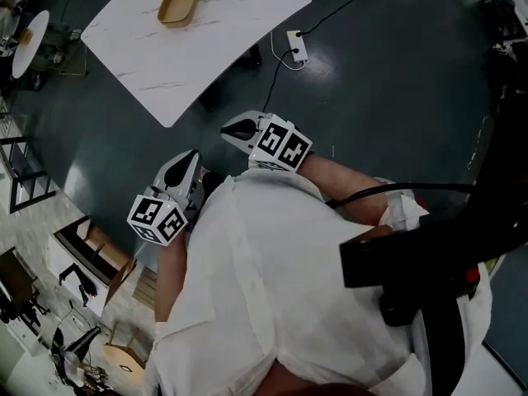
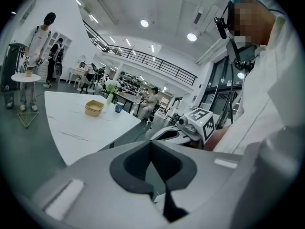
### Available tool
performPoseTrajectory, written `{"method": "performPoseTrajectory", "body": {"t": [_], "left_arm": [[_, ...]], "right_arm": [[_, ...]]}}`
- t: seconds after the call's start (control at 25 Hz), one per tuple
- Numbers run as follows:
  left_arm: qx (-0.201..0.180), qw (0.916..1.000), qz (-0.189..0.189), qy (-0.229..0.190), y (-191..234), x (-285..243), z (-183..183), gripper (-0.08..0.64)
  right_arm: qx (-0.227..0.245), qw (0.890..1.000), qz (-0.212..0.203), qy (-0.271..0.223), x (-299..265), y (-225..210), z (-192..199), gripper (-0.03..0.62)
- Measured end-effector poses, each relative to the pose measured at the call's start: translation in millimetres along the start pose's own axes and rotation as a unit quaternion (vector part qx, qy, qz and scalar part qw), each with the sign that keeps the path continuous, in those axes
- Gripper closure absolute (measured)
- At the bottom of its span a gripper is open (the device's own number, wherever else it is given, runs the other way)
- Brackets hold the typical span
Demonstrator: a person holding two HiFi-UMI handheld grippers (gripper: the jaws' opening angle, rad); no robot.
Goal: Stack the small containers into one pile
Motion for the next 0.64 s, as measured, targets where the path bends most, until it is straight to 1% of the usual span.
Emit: {"method": "performPoseTrajectory", "body": {"t": [0.64], "left_arm": [[-0.006,1.0000,-0.004,0.003,-8.3,-0.5,11.0,0.552]], "right_arm": [[-0.003,1.000,0.005,-0.005,11.3,6.7,10.5,0.588]]}}
Point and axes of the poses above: the fingertips, and each gripper's own axes: x backward along the fingers, y to its left, z out of its underside, the point moved 1 cm from there along x, backward along the fingers, and after that the axes turned 11 degrees about x, right-handed, at the moved point
